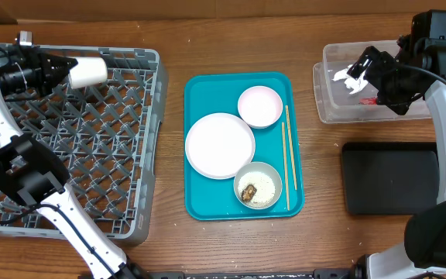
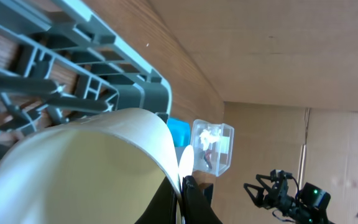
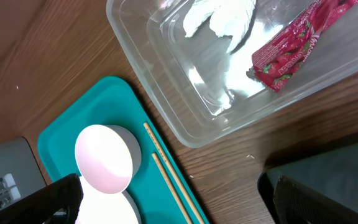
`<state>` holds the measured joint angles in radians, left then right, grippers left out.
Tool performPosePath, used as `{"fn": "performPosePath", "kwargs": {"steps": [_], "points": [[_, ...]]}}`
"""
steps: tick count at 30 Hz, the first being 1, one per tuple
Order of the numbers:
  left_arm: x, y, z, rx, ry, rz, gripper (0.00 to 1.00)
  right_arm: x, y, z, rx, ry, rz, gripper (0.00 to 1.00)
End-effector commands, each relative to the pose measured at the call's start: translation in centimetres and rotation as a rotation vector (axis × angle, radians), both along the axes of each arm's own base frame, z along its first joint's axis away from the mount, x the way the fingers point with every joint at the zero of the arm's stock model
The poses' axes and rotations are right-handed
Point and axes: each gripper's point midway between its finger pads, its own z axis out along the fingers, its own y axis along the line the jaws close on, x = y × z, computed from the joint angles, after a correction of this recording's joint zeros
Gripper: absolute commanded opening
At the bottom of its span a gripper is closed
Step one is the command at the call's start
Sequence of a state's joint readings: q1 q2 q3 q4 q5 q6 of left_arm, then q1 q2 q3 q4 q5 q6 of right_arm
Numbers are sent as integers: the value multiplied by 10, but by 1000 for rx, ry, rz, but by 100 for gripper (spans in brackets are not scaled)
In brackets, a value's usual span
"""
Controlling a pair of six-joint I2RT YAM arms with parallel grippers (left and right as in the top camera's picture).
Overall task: Sort waste into correct bins and load items into the dishwasher
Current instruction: 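Lift the white cup and carry it over the grey dish rack, then lower the cup upside down into the rack and release it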
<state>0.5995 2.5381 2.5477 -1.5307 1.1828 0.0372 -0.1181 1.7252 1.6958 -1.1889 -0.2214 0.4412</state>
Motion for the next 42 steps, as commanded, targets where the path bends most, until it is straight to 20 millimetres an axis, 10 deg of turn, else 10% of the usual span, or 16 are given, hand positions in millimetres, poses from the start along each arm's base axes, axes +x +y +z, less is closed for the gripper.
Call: {"fn": "performPosePath", "kwargs": {"steps": [1,25,32,42], "points": [[-8,3,-32,39,85,-9,4,1,0,3,4,-13,-3,100],[-52,58,-82,123,293,88,5,1,0,3,4,-13,-3,100],[-53,59,-85,139,305,85,49,1,0,3,4,-13,-3,100],[-70,75,-89,136,396,140,34,1,0,3,4,-12,-3,100]]}}
